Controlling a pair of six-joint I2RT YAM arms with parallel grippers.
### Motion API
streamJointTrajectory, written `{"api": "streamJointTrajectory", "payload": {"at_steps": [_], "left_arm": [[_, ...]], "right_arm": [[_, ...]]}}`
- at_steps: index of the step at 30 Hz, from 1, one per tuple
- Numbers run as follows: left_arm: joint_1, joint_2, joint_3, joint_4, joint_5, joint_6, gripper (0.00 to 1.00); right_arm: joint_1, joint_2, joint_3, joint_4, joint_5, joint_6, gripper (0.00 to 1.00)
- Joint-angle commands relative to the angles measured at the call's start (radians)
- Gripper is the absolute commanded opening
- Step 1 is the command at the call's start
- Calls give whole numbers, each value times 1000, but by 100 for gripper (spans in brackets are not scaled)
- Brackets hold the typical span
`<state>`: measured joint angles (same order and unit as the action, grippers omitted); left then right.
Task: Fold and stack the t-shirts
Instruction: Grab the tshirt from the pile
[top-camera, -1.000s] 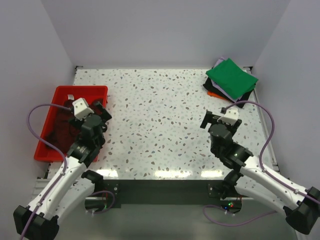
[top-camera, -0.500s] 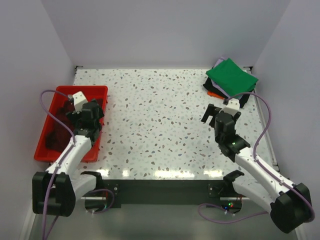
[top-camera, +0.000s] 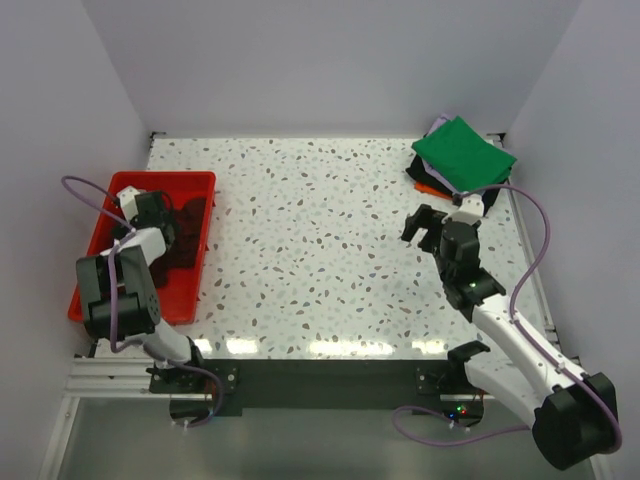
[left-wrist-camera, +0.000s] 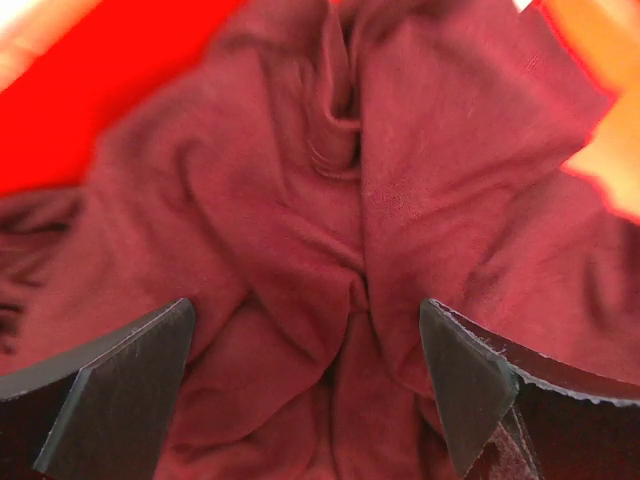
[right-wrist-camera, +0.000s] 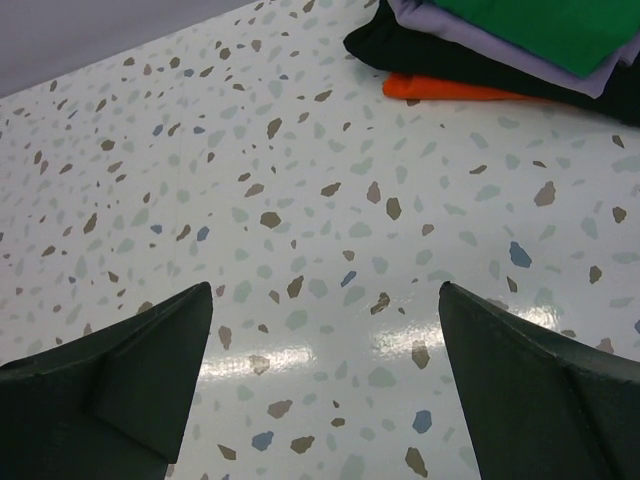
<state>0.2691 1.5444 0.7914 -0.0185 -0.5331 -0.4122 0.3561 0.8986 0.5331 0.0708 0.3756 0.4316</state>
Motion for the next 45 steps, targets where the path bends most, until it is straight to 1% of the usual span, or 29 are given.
{"api": "streamJointTrajectory", "payload": {"at_steps": [1,6,8,9,10,12,13,15,16,17,18,20,24,25,26,27,28,29,30,31,32,34,35,37,38,41,42,44,45], "left_arm": [[7,84,68,-28,19,-17,100],[18,143,68,3,36,-11,100],[21,193,80,-3,35,-11,100],[22,212,97,-8,41,-7,98],[22,244,103,-15,63,-4,90],[22,260,109,-14,84,15,78],[24,257,106,-2,93,19,70],[22,241,83,3,105,35,61],[24,215,72,47,123,39,49],[24,198,62,58,134,42,39],[24,162,28,72,151,47,17],[22,119,10,78,163,49,0],[15,-27,-38,98,232,49,0],[7,-99,-47,100,249,43,0],[-22,-137,-57,97,242,39,0],[-42,-171,-57,88,225,42,0],[-68,-234,-52,77,161,47,0],[-126,-262,-32,60,116,58,0],[-157,-314,-18,25,48,62,0],[-180,-338,-3,20,27,64,0],[-217,-363,29,-29,22,53,0],[-252,-438,60,-70,38,49,0],[-299,-463,95,-93,44,49,0],[-349,-526,132,-106,70,59,0],[-396,-541,176,-112,85,72,0],[-456,-578,259,-107,224,88,0],[-467,-581,279,-89,313,89,0],[-496,-572,331,-71,401,87,0],[-507,-551,348,-54,479,87,0]], "right_arm": [[-9,-27,-9,53,-46,22,99],[-11,-9,-12,55,-55,30,99],[-12,0,-10,50,-55,32,99],[-12,2,-9,49,-56,30,99],[-12,0,-8,47,-56,33,99],[-11,-3,-8,46,-55,32,99],[-12,-1,-7,40,-55,32,99],[-14,-7,-8,37,-50,32,99],[-14,-12,-10,35,-49,32,99],[-14,-15,-12,34,-47,32,99],[-14,-17,-12,34,-46,32,99],[-14,-17,-13,34,-44,32,99],[-14,3,-15,44,-47,32,99],[-13,13,-13,49,-50,29,99],[-14,19,-9,47,-50,27,99],[-14,34,1,43,-50,26,99],[-13,40,5,31,-46,24,99],[-14,42,8,27,-46,22,99],[-14,40,7,27,-43,24,99],[-14,37,5,30,-38,21,99],[-14,37,4,32,-38,22,99],[-14,36,5,30,-26,21,99],[-14,36,10,27,-24,19,99],[-13,39,13,26,-18,18,99],[-14,39,15,26,-17,15,99],[-14,40,18,21,-15,15,99],[-14,40,19,21,-14,15,99],[-14,39,19,14,-12,15,99],[-14,33,21,6,-10,16,99]]}}
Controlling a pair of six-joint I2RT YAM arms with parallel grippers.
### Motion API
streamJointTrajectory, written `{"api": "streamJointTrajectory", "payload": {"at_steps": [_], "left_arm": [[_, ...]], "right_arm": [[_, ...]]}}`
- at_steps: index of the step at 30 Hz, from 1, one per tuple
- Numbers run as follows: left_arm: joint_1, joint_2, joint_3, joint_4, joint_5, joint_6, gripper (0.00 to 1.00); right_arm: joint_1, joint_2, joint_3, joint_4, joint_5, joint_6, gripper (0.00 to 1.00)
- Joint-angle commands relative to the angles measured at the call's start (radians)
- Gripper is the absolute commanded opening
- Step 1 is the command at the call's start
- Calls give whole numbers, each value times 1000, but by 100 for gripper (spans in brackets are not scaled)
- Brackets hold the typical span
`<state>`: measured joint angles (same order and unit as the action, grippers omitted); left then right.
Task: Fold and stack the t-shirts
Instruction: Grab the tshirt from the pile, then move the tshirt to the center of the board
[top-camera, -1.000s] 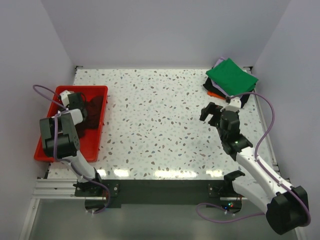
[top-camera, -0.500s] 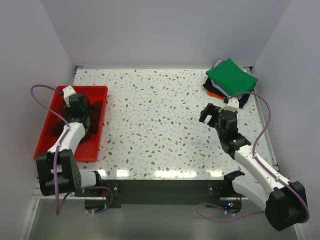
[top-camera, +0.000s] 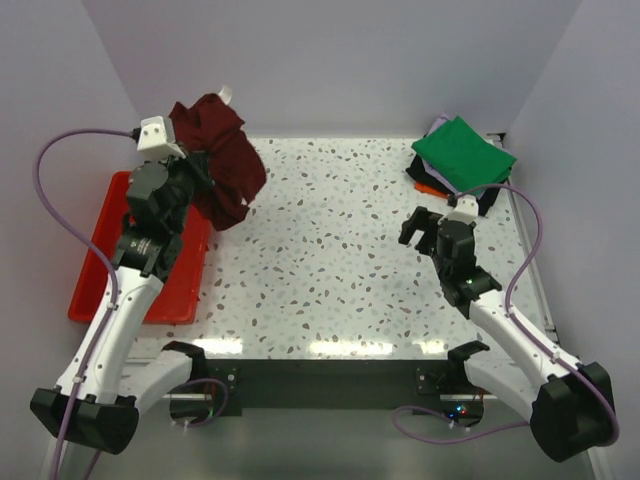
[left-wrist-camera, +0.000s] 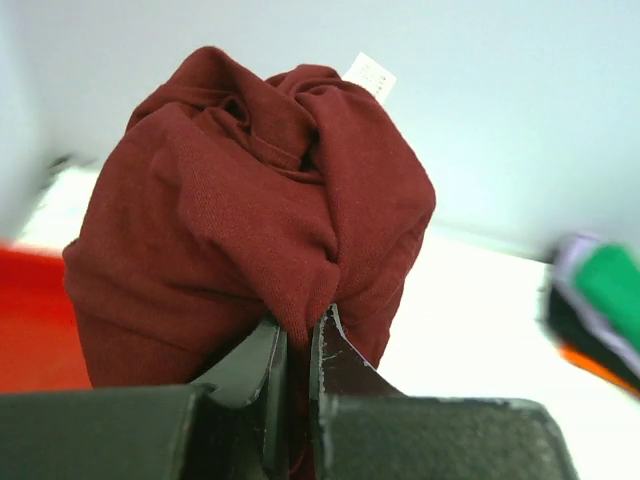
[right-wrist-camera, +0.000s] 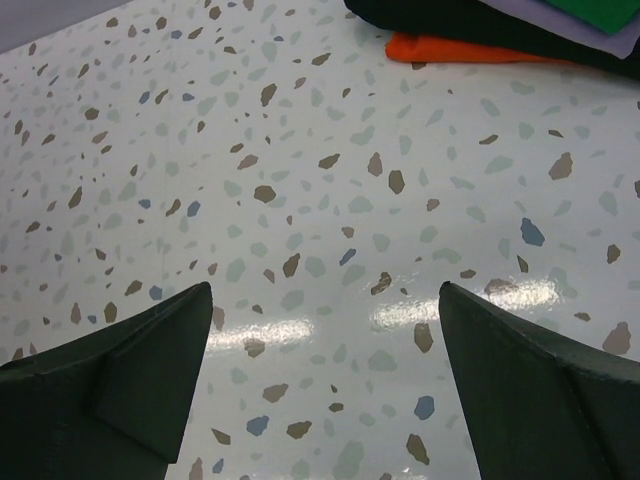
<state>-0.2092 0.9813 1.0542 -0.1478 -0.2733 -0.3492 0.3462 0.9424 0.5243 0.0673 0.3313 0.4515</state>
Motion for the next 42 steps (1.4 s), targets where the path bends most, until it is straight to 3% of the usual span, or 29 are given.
{"api": "streamJointTrajectory", "payload": {"at_steps": [1,5,7,8,11,14,17,24,31,42], "left_arm": [[-53,28,114,80,250,23,0],[-128,117,130,99,345,24,0],[-169,172,89,126,373,26,6],[-179,190,66,170,381,27,26],[-183,305,-28,232,349,18,69],[-183,397,-53,205,226,18,77],[-188,439,-103,235,189,13,78],[-202,260,-385,407,220,-66,77],[-274,171,-580,418,223,-126,68],[-467,209,-692,450,195,-211,65]], "right_arm": [[-4,-14,29,6,34,-4,99],[-3,-47,29,-14,32,3,99],[-4,-63,31,-27,32,6,99],[-4,-67,34,-35,34,7,99],[-4,-67,45,-64,34,19,99],[-4,-54,57,-110,29,19,99],[-4,-50,53,-127,5,21,99],[-4,-1,-1,-35,-117,29,99],[5,131,-9,17,-209,38,98],[40,136,-58,48,-227,55,98]]}}
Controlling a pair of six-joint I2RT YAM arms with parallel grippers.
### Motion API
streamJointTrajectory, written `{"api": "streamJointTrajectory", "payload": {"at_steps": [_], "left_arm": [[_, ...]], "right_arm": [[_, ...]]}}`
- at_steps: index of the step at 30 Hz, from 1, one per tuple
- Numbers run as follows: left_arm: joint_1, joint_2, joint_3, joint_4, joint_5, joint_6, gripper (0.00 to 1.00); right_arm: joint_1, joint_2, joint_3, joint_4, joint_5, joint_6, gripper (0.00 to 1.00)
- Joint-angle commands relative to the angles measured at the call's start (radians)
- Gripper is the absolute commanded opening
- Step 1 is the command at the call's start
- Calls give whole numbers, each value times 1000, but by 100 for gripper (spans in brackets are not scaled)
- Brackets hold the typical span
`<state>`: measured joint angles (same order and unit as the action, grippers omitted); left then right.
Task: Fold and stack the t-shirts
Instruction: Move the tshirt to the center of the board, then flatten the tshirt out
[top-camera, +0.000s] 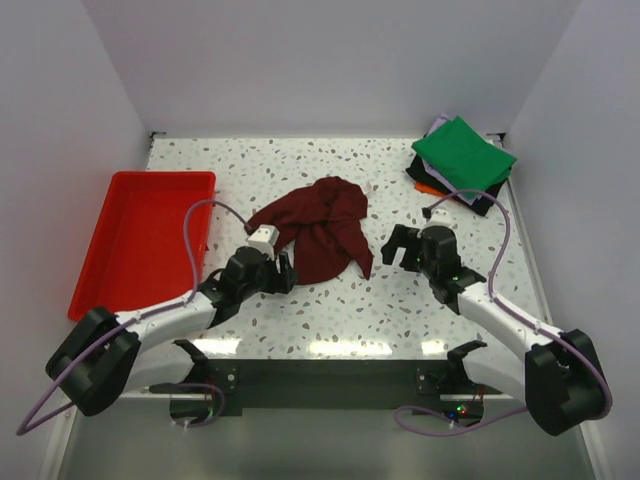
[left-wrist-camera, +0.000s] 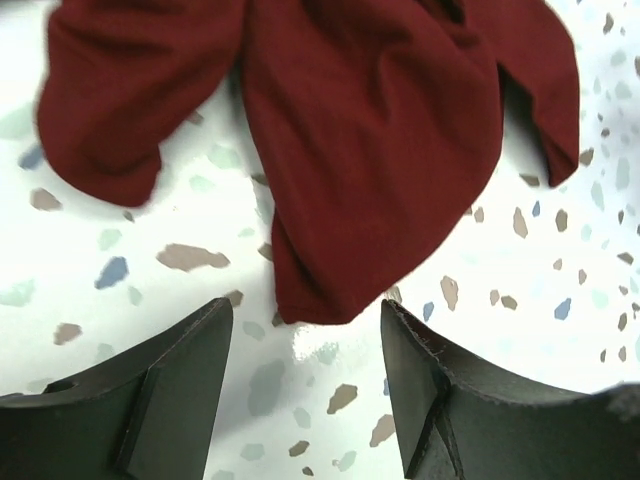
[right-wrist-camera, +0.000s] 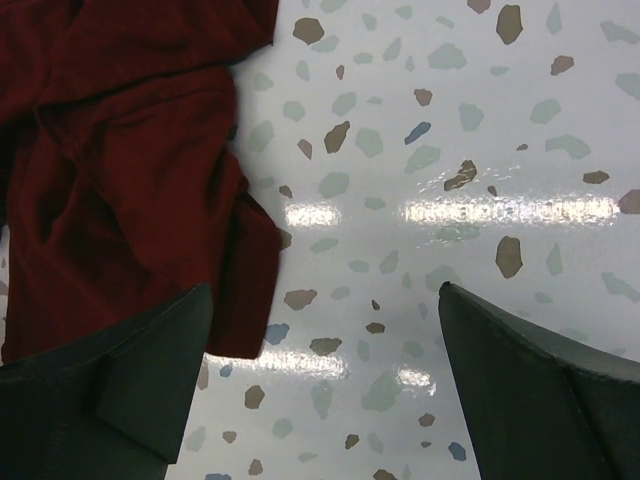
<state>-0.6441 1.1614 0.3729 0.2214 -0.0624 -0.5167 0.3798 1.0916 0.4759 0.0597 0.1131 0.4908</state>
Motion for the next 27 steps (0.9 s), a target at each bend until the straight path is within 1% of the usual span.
{"api": "streamJointTrajectory", "payload": {"at_steps": [1,8,11,15,18,19,21,22,23,25,27], "left_arm": [[-40,41,-8,87,-17,-48,65],[-72,127,12,128,-51,-57,64],[-80,162,29,130,-62,-52,62],[-85,210,37,145,-68,-55,59],[-85,241,35,168,-76,-57,50],[-85,245,34,176,-76,-59,43],[-85,254,35,185,-92,-59,35],[-85,254,37,182,-97,-59,27],[-85,253,40,179,-108,-59,23],[-85,250,44,167,-119,-54,15],[-85,244,52,159,-132,-49,12]], "right_arm": [[10,-6,-10,57,-10,15,98],[42,17,-11,69,-21,20,98],[80,36,-10,80,-10,20,98],[140,115,3,103,8,25,98],[169,158,10,120,2,32,96],[183,183,12,123,-1,32,95],[198,212,20,129,-6,34,93],[202,218,21,132,-10,32,92],[208,225,23,135,-10,34,91],[220,244,26,143,-10,35,89],[226,260,27,152,-15,35,86]]}}
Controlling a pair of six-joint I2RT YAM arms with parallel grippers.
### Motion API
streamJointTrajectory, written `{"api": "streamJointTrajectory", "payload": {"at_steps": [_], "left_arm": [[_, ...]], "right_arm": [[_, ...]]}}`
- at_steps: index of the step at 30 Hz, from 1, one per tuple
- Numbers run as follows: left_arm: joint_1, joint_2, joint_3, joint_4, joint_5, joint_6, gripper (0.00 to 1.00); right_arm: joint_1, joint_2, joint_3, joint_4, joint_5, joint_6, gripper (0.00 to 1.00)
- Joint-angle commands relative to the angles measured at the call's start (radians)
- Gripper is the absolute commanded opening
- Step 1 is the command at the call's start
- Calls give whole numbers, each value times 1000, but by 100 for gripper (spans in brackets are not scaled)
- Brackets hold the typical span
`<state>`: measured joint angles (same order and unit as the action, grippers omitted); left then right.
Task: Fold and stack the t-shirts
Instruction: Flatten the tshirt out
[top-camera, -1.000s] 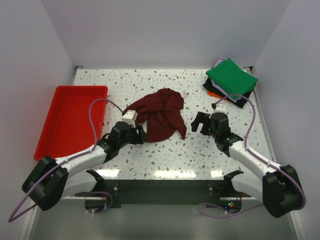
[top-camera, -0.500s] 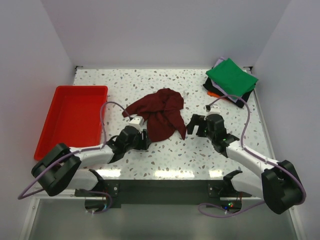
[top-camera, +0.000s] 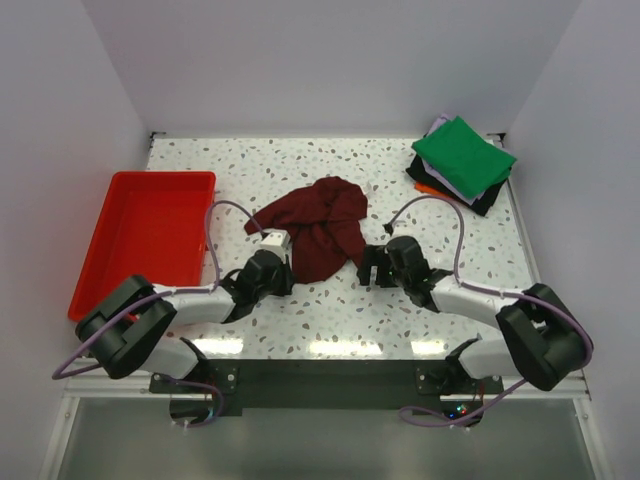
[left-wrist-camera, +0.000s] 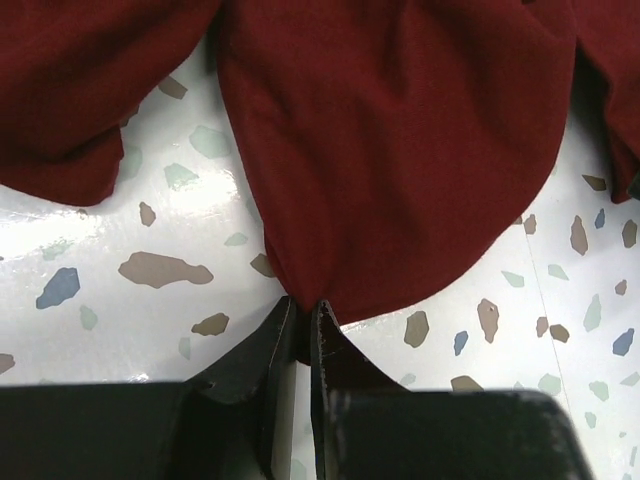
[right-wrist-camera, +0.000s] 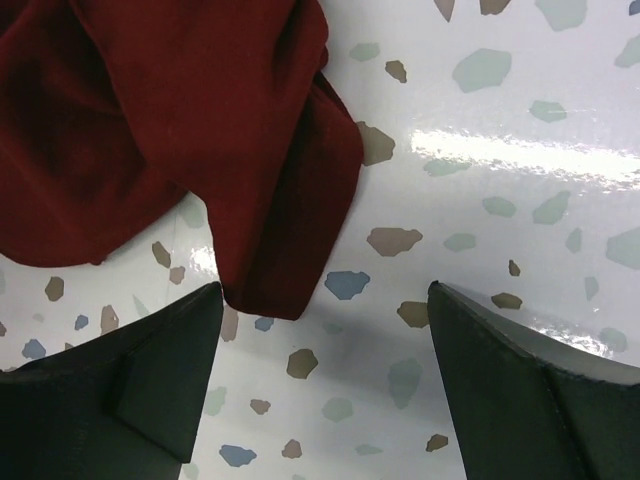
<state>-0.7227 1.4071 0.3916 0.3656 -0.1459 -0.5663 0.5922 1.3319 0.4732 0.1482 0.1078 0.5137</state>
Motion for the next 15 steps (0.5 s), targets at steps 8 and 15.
{"api": "streamJointTrajectory", "payload": {"at_steps": [8,15], "left_arm": [[-6,-23,53,-25,-99,11,1],[20,-95,157,-143,-306,66,0]], "right_arm": [[35,145,87,106,-79,-1,67],[35,179,194,4,-71,-32,26]]}}
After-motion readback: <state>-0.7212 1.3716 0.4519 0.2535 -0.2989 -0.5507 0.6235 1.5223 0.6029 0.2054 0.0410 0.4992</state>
